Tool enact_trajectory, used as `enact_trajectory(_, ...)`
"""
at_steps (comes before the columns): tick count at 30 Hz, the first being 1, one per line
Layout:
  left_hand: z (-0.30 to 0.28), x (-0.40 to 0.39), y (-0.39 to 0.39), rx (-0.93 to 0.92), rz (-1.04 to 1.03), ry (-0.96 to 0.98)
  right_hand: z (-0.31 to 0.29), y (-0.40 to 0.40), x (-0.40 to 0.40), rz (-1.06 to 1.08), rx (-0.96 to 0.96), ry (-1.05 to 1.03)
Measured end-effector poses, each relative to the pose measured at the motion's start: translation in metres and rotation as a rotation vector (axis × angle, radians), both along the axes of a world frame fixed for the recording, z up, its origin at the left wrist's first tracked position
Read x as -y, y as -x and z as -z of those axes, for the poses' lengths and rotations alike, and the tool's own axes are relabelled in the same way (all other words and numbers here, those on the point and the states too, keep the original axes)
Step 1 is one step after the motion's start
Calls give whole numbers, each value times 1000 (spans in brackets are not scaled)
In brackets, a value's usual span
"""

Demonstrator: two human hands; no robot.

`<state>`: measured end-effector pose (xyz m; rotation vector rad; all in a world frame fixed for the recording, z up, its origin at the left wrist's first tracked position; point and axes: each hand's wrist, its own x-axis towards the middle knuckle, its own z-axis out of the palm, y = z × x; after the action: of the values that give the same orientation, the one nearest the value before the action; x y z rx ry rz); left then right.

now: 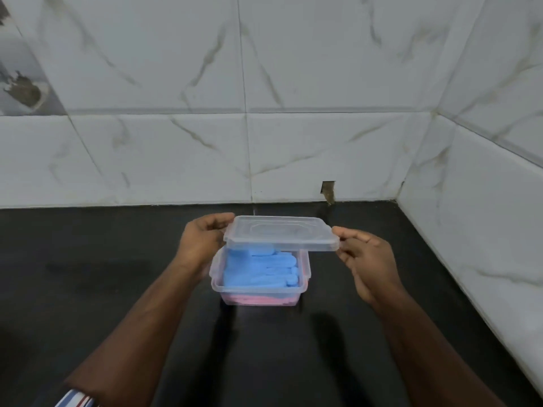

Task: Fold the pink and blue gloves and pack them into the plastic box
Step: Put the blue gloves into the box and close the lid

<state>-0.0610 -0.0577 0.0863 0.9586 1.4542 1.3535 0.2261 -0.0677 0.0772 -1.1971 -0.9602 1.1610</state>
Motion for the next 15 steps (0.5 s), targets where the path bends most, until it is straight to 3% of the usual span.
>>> enact_trajectory(4, 13, 9, 27, 59, -29, -12, 8, 25, 3, -59, 2, 9)
enact_trajectory(15, 40, 14, 39, -121, 62, 21, 36, 52, 3, 35, 214, 54)
